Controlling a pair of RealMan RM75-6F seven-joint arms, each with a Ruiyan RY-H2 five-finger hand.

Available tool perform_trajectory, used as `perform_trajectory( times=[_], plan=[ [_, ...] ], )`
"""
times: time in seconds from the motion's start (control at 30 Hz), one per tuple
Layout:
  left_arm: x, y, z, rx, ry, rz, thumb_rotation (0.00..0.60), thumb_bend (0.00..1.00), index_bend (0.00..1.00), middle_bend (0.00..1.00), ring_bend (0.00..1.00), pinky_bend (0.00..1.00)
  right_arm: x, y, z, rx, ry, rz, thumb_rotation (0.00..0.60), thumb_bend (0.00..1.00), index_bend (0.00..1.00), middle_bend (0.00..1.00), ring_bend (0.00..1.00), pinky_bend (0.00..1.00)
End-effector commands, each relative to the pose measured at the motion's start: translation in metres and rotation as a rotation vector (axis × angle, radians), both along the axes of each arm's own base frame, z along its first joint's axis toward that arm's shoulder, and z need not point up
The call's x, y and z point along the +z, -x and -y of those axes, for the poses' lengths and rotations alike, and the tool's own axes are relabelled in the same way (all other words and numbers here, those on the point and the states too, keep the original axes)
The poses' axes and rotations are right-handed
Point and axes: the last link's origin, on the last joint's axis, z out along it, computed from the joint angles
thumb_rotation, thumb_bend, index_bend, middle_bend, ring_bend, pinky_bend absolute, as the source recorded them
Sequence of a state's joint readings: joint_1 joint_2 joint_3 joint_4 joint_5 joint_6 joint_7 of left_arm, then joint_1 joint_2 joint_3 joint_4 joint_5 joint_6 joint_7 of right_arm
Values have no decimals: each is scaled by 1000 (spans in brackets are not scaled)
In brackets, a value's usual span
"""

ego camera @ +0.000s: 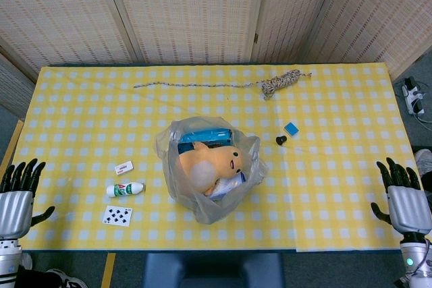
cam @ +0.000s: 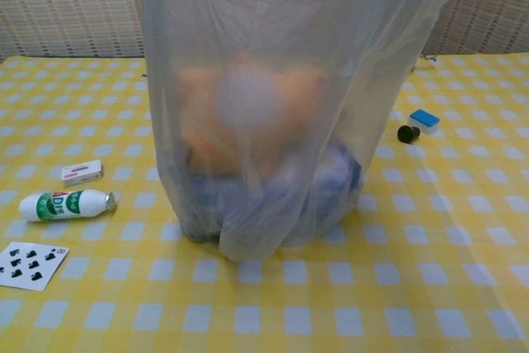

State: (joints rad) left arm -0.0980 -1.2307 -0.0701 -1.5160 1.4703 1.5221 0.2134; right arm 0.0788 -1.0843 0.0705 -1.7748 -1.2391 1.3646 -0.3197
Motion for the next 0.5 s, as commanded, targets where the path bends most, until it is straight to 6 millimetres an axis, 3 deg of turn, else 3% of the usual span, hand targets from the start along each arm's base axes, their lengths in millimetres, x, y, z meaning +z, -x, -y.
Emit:
perform_trajectory(
  times=[0.03,0.27,0.5],
  plan=[
    [0,1,-1,2,10,-3,600,141,122,94,43,65,2,-1,1,6,12,7,600,318,0,0,0,0],
    [-3,-6,1,-34,20,20,600,141,121,95,43,65,8,-6,-9,41,31,30,600,319,0,0,0,0],
    [-1,-21,12,-141,69,159,600,142,116,95,49,65,16,-12,-17,82,43,66,600,319,0,0,0,0]
  ],
)
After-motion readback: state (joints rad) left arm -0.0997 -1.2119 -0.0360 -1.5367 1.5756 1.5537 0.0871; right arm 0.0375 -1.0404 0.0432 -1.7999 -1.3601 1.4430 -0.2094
